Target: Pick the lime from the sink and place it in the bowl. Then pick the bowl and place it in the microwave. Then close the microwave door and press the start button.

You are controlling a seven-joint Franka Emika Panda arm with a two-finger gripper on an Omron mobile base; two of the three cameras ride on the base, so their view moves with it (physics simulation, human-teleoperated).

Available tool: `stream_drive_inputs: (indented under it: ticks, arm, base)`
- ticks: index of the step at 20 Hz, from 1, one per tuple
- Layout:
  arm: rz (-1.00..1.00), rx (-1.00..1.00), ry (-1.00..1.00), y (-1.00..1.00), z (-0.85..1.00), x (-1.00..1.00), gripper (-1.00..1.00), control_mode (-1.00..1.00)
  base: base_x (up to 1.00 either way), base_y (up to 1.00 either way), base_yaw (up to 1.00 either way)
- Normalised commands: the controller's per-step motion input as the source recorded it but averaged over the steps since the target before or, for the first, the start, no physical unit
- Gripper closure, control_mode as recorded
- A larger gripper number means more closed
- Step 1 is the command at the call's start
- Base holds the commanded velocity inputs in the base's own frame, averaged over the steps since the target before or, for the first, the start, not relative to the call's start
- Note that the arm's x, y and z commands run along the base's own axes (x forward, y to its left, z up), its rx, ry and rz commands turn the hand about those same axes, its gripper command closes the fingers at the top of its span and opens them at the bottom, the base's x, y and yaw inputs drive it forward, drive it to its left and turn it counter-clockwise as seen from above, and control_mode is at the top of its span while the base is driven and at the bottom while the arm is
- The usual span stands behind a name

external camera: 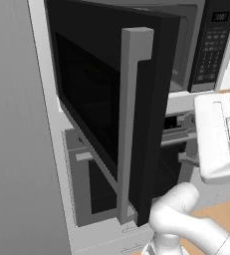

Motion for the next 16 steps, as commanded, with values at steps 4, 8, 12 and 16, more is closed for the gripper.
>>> stream_drive_inputs:
  ticks: [4,8,12,16]
  arm:
    - [0.52,-0.04,-0.18,0.02,0.17,-0.68,-1.00,-1.00]
    - [0.40,-0.04,-0.24,0.02,0.37,-0.76,-1.00,-1.00]
    - [0.24,-0.10,-0.27,0.29,0.19,-0.67,-1.00,-1.00]
    - [0.15,-0.13,-0.28,0.44,0.07,-0.31,-1.00,-1.00]
  base:
    - [0.00,0.00,0.00]
    - [0.00,0.00,0.00]
    - [0.00,0.00,0.00]
    - [0.00,0.00,0.00]
